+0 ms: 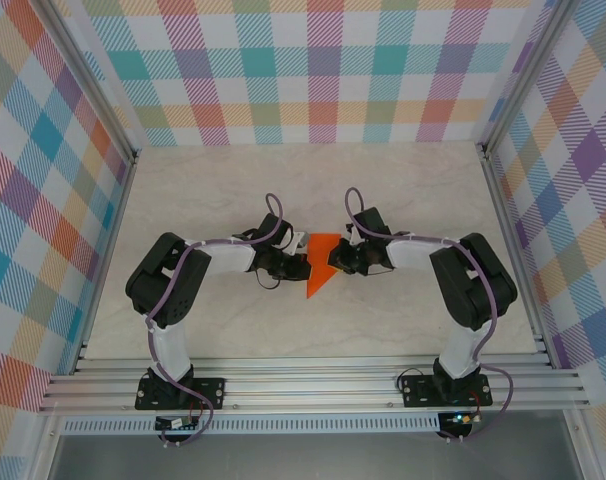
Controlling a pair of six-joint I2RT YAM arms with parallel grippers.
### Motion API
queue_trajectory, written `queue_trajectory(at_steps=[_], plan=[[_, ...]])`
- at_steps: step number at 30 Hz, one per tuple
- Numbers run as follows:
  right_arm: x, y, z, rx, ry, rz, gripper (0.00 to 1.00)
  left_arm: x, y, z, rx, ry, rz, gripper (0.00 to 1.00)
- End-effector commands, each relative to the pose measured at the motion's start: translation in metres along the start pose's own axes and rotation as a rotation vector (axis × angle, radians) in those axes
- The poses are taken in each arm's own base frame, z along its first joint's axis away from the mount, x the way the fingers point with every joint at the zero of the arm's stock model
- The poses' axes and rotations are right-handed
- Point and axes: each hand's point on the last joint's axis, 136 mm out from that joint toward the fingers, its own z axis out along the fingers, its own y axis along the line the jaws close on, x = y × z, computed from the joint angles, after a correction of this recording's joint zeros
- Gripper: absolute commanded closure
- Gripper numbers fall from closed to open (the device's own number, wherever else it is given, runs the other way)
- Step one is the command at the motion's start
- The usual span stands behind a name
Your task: Fold a paper plane with a square sheet of paper (pick it up from the middle)
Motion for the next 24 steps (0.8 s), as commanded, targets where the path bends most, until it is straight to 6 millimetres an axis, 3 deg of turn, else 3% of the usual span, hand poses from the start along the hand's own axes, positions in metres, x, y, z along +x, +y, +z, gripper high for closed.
queue_trajectory(at_steps=[1,4,7,12,16,21,24], plan=[[0.009,-0.023,0.014,0.055,0.027,0.032,0.88,0.008,0.012,0.005,-0.034,0.039,-0.030,0.99],[0.016,-0.041,0.022,0.105,0.053,0.063,0.89,0.008,0.012,0.005,-0.034,0.040,-0.031,0.99],[0.014,-0.040,0.018,0.110,0.043,0.065,0.89,0.008,0.012,0.004,-0.037,0.041,-0.028,0.99],[-0.007,-0.008,-0.006,0.053,-0.008,0.007,0.88,0.008,0.012,0.004,-0.036,0.042,-0.028,0.99],[-0.020,0.003,-0.017,0.020,-0.025,-0.013,0.88,0.009,0.012,0.004,-0.036,0.043,-0.029,0.98],[-0.019,-0.002,-0.008,0.011,0.002,0.002,0.88,0.007,0.012,0.004,-0.035,0.041,-0.028,0.99],[-0.016,-0.017,0.001,0.049,0.010,0.022,0.88,0.006,0.011,0.004,-0.034,0.038,-0.028,0.98]])
